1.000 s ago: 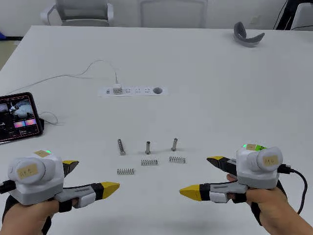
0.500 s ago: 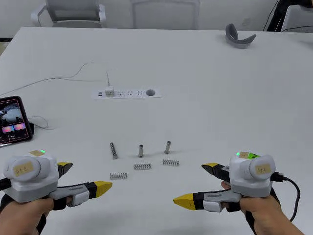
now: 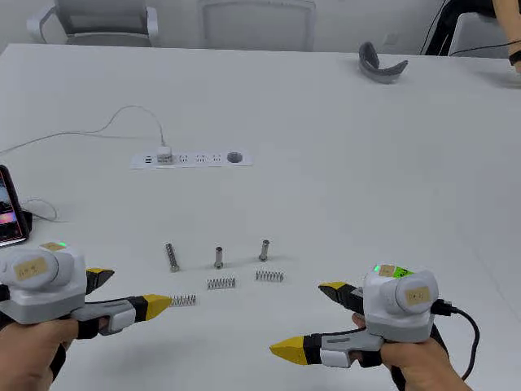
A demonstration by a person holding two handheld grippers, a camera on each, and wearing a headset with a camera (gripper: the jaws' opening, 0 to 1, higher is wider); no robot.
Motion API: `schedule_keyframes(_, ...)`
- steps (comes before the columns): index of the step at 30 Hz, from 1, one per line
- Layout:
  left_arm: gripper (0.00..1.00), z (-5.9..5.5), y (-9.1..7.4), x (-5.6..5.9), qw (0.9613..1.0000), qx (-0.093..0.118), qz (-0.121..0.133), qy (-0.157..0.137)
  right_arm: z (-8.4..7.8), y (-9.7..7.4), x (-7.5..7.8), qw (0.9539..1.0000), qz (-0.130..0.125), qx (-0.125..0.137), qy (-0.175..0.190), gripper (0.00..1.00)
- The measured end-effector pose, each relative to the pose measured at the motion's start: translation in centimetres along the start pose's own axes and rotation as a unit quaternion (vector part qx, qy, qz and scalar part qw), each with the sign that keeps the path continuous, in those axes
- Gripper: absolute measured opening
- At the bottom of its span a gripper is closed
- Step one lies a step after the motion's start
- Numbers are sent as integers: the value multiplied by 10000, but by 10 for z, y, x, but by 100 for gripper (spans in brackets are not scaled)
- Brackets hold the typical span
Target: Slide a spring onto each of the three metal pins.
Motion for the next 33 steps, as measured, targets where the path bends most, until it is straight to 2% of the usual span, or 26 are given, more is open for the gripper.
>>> schedule_keyframes(11, 72, 3, 19, -6, 10000, -14, 5, -90, -4, 5, -4, 10000, 25, -23, 75, 92)
schedule_keyframes(16, 68, 4, 30, -12, 9997, -5, 90, -205, -5, 7, -6, 9999, 66, -12, 97, 92)
schedule_keyframes(33, 61, 7, 68, -29, 9987, 3, 231, -463, -6, 9, -2, 9998, 21, -6, 220, 93)
Point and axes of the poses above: the centre of the closed fingertips' face, and the gripper's own axes: y roughly forward along the fingers, x roughly to its right, z roughly out of its top, the point moved 1 cm from there along -y, roughly backward along the fingers, and after that the axes turned 11 degrees about x, right-handed, at the moved point
